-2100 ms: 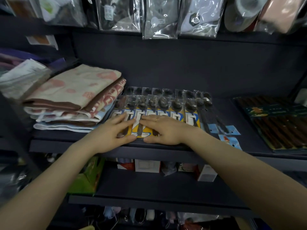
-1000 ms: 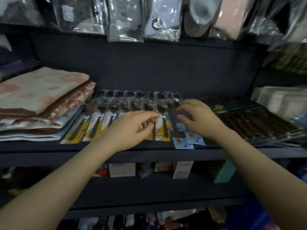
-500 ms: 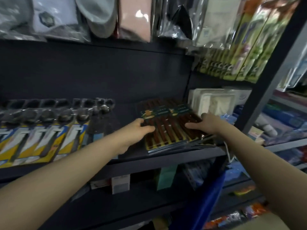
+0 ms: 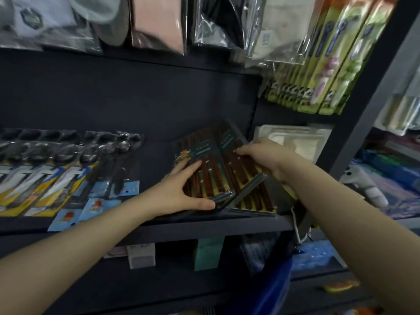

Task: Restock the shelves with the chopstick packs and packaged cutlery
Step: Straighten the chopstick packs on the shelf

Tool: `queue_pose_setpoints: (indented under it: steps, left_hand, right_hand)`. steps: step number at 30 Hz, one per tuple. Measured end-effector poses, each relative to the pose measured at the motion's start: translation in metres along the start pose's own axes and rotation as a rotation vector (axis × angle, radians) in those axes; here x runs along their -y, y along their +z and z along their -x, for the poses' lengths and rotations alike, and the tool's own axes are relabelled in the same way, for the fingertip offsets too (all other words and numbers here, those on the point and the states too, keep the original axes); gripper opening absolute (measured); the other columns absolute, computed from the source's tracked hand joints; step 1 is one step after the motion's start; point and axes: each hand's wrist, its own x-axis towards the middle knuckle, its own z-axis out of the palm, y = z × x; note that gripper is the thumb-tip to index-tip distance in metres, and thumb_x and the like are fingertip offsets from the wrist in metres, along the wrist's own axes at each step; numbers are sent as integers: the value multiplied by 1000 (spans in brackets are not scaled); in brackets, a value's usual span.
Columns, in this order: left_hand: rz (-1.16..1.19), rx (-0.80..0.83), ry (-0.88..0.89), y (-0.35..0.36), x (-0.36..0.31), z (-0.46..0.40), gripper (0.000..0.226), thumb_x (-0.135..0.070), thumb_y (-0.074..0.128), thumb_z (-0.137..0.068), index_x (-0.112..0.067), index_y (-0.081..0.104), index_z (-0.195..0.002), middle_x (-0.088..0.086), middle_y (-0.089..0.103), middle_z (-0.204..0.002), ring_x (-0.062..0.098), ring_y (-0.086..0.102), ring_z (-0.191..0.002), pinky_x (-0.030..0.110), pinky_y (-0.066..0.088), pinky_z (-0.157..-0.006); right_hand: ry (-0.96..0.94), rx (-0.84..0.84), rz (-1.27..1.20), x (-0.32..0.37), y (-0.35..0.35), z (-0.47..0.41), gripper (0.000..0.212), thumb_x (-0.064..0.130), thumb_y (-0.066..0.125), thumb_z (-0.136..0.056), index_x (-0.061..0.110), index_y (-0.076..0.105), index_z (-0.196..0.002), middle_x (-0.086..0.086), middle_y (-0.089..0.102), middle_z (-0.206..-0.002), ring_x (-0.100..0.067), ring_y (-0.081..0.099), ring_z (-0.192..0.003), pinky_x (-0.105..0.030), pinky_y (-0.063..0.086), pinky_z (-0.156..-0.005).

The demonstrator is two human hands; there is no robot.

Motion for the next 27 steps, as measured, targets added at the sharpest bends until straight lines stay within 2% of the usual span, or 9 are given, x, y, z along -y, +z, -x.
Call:
queue_pose_setpoints:
  steps: [4, 7, 12, 16, 19, 21, 23, 25, 27]
  left_hand:
    - [-208, -165, -24, 1, -11, 12, 120, -90, 42, -36, -47, 2, -141, -20, -2, -153, 21, -17, -142, 48, -3, -116]
    - [-330, -243, 16, 15, -30, 23, 124, -90, 47, -44, -38, -5, -143, -9, -2, -156, 20, -3, -143, 44, 12, -117]
    - [-329, -439, 107, 26, -37, 21, 110, -63, 64, -67, -25, -2, -146, 1, 22, -153, 21, 23, -138, 31, 27, -111]
    - [-371, -471, 204, 29, -35, 19, 89, -40, 61, -80, -20, 6, -146, 7, 33, -148, 23, 32, -134, 30, 30, -108]
    - [-371, -502, 271, 30, -38, 18, 75, -27, 59, -82, -20, 19, -145, 6, 43, -141, 27, 38, -131, 33, 34, -105]
    - [-395, -509, 273, 29, -36, 17, 70, -24, 60, -81, -24, 26, -143, 3, 40, -144, 28, 35, -134, 36, 33, -106]
    - [-455, -440, 287, 29, -31, 17, 68, -22, 60, -82, -28, 28, -141, 0, 29, -151, 26, 25, -140, 35, 26, -111]
    - [-535, -334, 297, 30, -27, 16, 70, -26, 60, -84, -30, 22, -143, -2, 18, -155, 23, 16, -142, 33, 21, -114]
    - [-607, -251, 287, 30, -26, 15, 76, -36, 60, -84, -29, 14, -145, -3, 9, -156, 17, 9, -143, 29, 15, -114]
  right_hand:
    - [-136, 44, -5, 9, 12, 2, 22, 23, 57, -89, 4, 56, -99, -10, 61, -86, -21, 62, -73, -26, 50, -61]
    - [-131, 181, -171, 14, 24, 7, 11, 18, 52, -93, 8, 55, -88, -5, 59, -71, -11, 62, -51, -24, 52, -45]
    - [-134, 253, -339, 6, 31, 8, 18, 16, 44, -96, 9, 59, -87, -7, 62, -79, -18, 60, -70, -29, 55, -57]
    - [-110, 360, -453, -7, 24, 6, 22, 19, 39, -99, 8, 58, -97, -9, 63, -85, -20, 62, -76, -34, 54, -70]
    - [-207, 216, -102, -11, 9, 1, 35, 36, 33, -100, 16, 62, -98, -5, 67, -93, -19, 63, -82, -27, 50, -65]
    - [-209, 17, 206, -17, -3, -8, 48, 45, 29, -99, 13, 63, -111, -12, 63, -118, -25, 58, -105, -31, 44, -79]
    - [-53, 5, 231, -26, -10, -16, 62, 54, 28, -96, 9, 46, -136, -12, 44, -145, -29, 44, -129, -35, 36, -99]
    - [84, 75, 120, -38, -9, -19, 77, 64, 33, -90, 12, 31, -146, -7, 32, -153, -28, 33, -139, -38, 29, -109]
    - [108, 75, 134, -47, -2, -21, 85, 68, 44, -83, 13, 31, -146, -7, 34, -152, -29, 36, -137, -39, 32, -111]
